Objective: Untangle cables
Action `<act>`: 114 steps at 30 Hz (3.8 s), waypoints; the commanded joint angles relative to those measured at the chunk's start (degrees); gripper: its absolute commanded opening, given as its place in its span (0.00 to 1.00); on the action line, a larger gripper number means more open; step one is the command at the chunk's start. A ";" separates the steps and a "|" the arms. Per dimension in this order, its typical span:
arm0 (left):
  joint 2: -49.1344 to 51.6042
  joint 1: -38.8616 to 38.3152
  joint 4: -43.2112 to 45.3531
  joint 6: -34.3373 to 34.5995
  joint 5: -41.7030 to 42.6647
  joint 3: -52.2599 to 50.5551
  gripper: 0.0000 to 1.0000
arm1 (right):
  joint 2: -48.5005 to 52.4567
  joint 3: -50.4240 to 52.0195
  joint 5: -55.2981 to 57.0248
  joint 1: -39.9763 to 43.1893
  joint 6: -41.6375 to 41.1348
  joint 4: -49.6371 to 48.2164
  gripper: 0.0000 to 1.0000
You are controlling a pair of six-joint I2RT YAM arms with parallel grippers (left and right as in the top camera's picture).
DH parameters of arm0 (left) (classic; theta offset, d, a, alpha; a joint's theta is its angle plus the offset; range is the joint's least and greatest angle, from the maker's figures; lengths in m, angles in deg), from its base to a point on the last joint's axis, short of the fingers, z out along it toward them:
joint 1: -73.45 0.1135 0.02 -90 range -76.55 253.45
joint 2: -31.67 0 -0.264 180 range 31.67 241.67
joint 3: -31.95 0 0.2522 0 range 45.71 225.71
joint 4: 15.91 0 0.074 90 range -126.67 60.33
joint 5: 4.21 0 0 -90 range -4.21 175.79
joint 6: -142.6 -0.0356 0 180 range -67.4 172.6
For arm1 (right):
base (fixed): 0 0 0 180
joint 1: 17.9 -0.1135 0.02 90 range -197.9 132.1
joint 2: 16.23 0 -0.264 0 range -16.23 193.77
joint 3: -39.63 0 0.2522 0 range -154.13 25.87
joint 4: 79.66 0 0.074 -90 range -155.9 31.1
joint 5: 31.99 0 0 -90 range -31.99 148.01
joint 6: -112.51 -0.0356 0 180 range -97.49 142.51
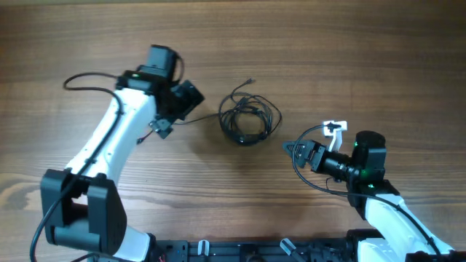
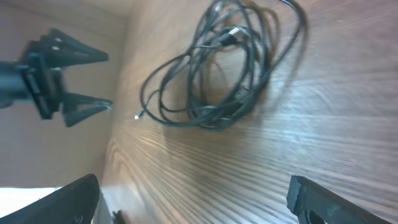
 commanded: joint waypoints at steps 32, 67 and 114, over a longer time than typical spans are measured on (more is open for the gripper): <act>-15.85 -1.62 32.65 -16.31 17.90 -32.85 0.78 | 14.67 -26.21 40.94 -35.69 12.76 14.36 0.76; -11.82 -13.27 39.52 1.73 0.55 -32.85 0.76 | 25.18 -26.21 56.06 -37.48 0.02 4.87 0.04; -32.76 17.84 31.82 -7.10 2.36 -32.85 0.04 | -25.97 -36.70 65.11 1.70 -5.42 59.74 0.04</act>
